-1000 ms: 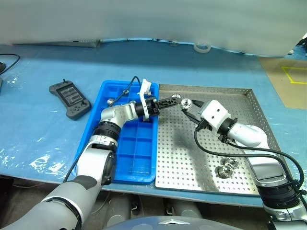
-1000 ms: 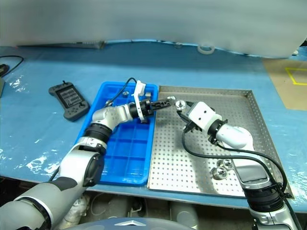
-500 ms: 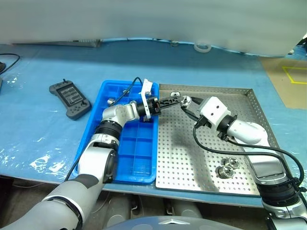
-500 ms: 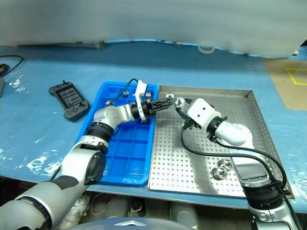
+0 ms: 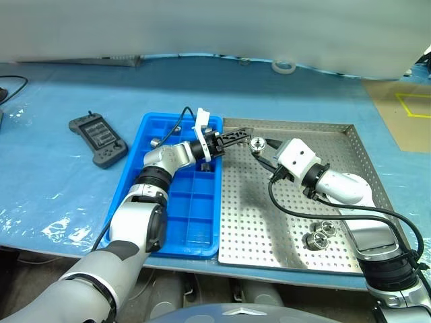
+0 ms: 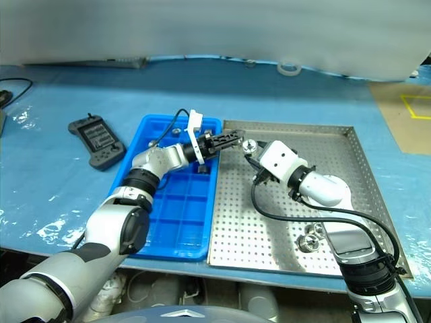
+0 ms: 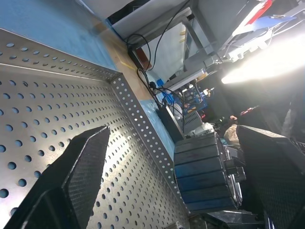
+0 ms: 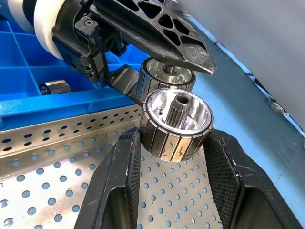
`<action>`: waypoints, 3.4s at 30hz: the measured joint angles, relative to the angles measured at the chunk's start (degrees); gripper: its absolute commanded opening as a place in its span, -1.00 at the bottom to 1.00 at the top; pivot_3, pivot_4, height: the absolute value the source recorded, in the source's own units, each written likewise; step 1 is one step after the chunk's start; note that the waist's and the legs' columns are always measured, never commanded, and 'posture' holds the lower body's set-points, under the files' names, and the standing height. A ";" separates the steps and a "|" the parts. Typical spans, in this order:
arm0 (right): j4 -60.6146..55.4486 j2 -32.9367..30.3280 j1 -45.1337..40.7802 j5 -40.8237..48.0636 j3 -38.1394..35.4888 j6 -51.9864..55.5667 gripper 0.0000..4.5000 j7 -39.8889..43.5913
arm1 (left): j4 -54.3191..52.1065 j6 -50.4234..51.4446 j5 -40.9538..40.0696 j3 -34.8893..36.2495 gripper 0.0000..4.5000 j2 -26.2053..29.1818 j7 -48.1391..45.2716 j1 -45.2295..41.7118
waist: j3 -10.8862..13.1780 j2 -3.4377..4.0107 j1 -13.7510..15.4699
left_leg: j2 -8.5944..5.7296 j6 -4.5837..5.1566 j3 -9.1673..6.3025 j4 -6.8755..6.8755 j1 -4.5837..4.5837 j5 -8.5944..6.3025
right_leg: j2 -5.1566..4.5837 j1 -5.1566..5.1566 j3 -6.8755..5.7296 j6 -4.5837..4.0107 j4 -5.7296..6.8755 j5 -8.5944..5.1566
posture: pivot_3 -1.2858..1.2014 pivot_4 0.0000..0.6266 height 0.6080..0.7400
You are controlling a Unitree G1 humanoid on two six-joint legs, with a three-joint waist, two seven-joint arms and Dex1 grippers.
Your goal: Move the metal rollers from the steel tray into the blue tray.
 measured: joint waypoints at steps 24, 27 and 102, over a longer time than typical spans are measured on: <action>0.49 5.04 -2.95 5.30 -1.49 8.06 -0.25 -0.11 | -1.15 -0.15 -0.28 0.67 0.00 -0.12 1.02 0.30 | 0.01 -0.01 -0.28 | 0.00 0.05 0.03 0.01 -0.05 -0.03 | -0.02 -0.07 0.00 0.00 0.04 0.00 | -0.27 -0.52 1.00; 0.24 5.05 -3.80 5.39 -1.45 9.52 -0.25 0.02 | -1.20 -0.47 -0.28 0.87 0.00 -0.23 1.13 0.24 | 0.01 -0.01 -0.14 | 0.00 0.08 0.02 0.01 -0.06 -0.04 | -0.02 -0.07 0.00 0.00 0.02 0.00 | -0.27 -0.52 1.00; -2.76 4.64 -6.15 16.40 -6.35 11.73 -0.28 -2.31 | -6.49 20.67 -12.63 10.20 -0.02 2.30 7.89 -2.14 | 0.03 -0.01 0.22 | -0.01 0.12 0.10 0.05 -0.29 -0.06 | -0.07 -0.32 0.00 -0.01 0.04 0.01 | -0.26 -0.52 1.00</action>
